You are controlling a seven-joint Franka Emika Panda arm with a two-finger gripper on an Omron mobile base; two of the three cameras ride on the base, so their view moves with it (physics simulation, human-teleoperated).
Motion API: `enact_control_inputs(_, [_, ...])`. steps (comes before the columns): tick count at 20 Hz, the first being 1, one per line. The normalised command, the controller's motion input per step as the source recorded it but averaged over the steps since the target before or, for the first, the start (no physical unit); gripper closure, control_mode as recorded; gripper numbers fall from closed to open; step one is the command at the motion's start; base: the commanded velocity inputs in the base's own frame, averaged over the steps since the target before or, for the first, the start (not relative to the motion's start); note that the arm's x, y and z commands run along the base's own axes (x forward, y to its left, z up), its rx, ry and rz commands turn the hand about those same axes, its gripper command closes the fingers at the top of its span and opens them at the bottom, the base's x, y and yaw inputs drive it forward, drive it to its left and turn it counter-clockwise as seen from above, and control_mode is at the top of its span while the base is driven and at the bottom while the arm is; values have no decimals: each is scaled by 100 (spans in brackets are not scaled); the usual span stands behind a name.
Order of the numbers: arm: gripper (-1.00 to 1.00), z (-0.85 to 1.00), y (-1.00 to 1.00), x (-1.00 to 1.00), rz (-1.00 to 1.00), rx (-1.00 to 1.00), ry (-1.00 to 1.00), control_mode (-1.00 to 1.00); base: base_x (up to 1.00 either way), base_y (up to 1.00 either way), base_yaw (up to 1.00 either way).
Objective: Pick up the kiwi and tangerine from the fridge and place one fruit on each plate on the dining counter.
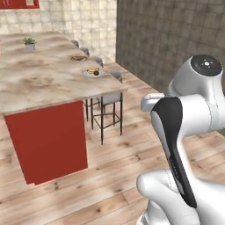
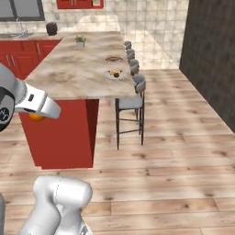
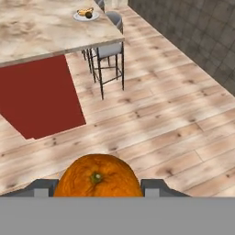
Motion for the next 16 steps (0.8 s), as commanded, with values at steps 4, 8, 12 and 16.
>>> enact_control_inputs(4, [100,0,0,0,0,0,0,100,87,-100,-18])
enact_control_inputs(8, [100,0,0,0,0,0,0,100,100,-99,-13])
enact_control_inputs(12, [100,0,0,0,0,0,0,100,100,-83,-3])
enact_control_inputs(16, [100,0,0,0,0,0,0,100,100,-84,0])
